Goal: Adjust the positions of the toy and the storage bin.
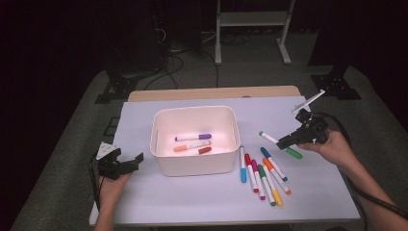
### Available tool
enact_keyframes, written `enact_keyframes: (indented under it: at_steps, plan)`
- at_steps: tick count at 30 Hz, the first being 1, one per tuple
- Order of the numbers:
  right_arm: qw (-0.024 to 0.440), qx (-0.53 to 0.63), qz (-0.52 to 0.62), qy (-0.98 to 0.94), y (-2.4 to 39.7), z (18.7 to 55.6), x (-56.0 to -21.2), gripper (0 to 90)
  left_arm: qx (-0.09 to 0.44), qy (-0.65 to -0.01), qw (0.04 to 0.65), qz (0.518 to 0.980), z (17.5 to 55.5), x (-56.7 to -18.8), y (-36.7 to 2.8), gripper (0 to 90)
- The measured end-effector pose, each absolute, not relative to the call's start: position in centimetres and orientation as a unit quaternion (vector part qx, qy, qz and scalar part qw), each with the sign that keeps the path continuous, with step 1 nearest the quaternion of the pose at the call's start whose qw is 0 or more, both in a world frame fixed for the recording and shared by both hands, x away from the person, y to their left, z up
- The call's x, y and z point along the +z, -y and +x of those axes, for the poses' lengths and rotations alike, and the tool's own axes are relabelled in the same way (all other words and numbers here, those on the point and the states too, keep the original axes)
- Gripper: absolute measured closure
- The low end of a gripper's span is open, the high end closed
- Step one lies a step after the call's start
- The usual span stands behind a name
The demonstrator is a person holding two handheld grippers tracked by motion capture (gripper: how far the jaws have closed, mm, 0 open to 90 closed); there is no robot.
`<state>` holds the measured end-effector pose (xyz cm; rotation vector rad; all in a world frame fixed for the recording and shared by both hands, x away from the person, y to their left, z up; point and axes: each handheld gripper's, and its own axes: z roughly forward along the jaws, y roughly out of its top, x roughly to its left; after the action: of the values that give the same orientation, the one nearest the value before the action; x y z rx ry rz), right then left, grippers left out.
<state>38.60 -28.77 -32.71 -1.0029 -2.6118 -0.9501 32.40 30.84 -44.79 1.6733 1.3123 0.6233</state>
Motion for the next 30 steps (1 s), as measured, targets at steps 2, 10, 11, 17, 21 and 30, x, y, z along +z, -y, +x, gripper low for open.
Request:
enact_keyframes:
  at_steps: [2,10,11,17,21,30]
  plan:
    - [0.093,-0.323,-0.330,0.882,28.4,38.4,-31.8,75.4,0.252,-0.530,0.447,0.675,32.4,-44.8,-30.8,0.0]
    - [0.103,-0.342,-0.287,0.889,25.9,37.8,-28.0,75.4,0.251,-0.533,0.448,0.673,32.4,-44.8,-30.8,0.0]
    - [0.106,-0.343,-0.285,0.889,25.7,37.8,-27.8,75.4,0.251,-0.534,0.449,0.671,32.4,-44.8,-30.8,0.0]
    - [0.110,-0.345,-0.258,0.896,23.5,37.8,-26.3,75.4,0.251,-0.530,0.447,0.675,32.4,-44.8,-30.8,0.0]
    - [0.113,-0.346,-0.243,0.899,21.9,37.9,-25.3,75.4,0.250,-0.530,0.448,0.675,32.5,-44.8,-30.8,0.0]
    - [0.123,-0.337,-0.211,0.909,18.5,38.4,-24.0,75.4,0.249,-0.532,0.448,0.673,32.5,-44.9,-30.9,0.0]
